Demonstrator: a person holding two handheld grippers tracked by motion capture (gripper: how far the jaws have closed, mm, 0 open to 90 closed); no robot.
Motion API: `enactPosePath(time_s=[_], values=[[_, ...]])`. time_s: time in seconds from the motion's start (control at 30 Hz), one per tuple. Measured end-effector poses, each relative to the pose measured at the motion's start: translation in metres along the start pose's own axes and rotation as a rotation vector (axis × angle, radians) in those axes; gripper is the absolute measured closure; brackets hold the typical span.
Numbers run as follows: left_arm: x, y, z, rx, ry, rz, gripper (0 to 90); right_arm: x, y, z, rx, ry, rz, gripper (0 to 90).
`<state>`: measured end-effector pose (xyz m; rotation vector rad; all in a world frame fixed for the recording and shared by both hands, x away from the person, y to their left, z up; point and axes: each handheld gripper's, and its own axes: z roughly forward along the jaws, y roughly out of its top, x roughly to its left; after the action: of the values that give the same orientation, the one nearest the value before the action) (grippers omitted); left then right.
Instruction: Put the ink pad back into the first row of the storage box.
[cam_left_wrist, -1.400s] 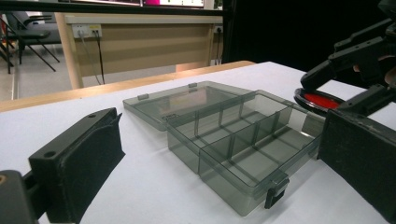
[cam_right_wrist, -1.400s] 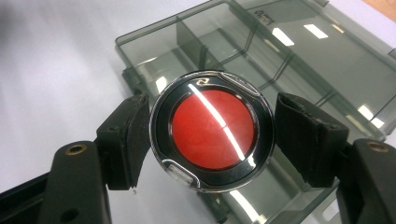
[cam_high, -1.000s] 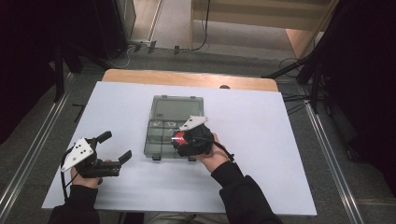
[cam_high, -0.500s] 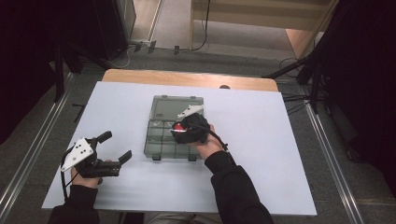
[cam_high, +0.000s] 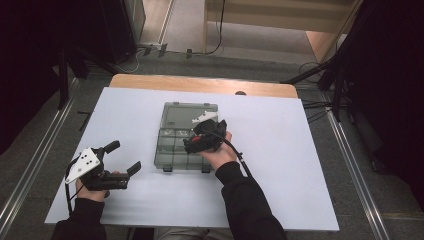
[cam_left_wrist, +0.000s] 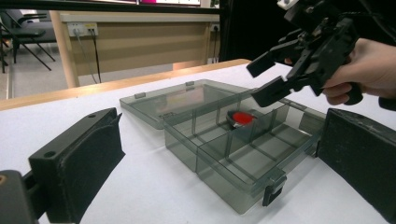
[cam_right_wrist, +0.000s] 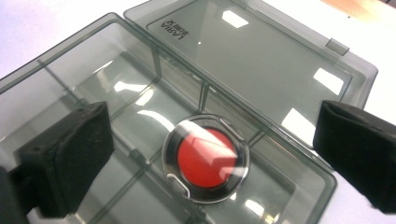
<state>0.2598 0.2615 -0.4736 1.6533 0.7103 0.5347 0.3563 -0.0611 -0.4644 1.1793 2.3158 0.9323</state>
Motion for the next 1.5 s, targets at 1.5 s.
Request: enactPosePath(time_s=[1.5], values=[[-0.002, 0.0, 0.001, 0.004, -0.001, 0.003, 0.0, -0.059, -0.066, -0.116, -0.22, -0.049, 0.089, 0.0]])
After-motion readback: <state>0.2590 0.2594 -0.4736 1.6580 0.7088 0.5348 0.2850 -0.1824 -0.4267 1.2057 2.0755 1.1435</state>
